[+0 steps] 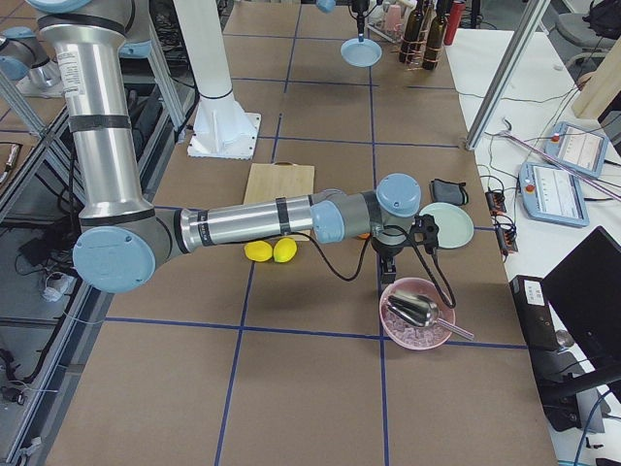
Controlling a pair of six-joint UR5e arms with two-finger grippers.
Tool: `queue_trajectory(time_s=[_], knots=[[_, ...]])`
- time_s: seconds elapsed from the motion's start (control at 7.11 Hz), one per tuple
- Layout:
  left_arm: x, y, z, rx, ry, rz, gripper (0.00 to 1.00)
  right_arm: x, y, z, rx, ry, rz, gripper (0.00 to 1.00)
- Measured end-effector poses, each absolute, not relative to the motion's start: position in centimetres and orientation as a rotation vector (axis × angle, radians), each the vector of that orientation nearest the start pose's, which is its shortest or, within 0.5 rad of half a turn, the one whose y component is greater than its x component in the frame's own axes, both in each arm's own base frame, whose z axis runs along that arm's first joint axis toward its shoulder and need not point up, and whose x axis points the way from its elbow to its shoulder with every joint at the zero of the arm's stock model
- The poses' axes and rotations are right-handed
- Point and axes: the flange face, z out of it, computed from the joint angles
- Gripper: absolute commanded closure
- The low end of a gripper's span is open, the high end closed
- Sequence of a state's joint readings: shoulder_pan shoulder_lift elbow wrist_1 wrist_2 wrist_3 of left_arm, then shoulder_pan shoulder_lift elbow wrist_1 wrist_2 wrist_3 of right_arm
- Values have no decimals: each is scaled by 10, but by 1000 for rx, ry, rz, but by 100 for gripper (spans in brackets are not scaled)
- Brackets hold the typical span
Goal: Pick orange to plate
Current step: 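Slide the light blue plate toward the table center with the left gripper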
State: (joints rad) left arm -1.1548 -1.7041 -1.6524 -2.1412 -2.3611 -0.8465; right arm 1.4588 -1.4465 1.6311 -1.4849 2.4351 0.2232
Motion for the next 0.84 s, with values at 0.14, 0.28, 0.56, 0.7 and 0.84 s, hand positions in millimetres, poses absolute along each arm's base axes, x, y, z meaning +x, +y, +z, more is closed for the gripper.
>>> queue_trajectory(time_s=[0.14, 0.28, 0.56, 0.7, 0.84], knots=[[177, -556, 436, 129, 1062, -143, 100, -4, -554, 547, 108, -889, -14, 0], [204, -570, 389, 72, 1103, -229, 100, -4, -554, 546, 110, -889, -14, 0], [310, -557, 309, -51, 1155, -314, 100, -6, -554, 543, 113, -890, -15, 0], [362, -540, 283, -85, 1159, -346, 100, -7, -554, 542, 114, -890, -16, 0], [410, -525, 265, -98, 1152, -387, 100, -7, -554, 540, 115, -891, -16, 0]])
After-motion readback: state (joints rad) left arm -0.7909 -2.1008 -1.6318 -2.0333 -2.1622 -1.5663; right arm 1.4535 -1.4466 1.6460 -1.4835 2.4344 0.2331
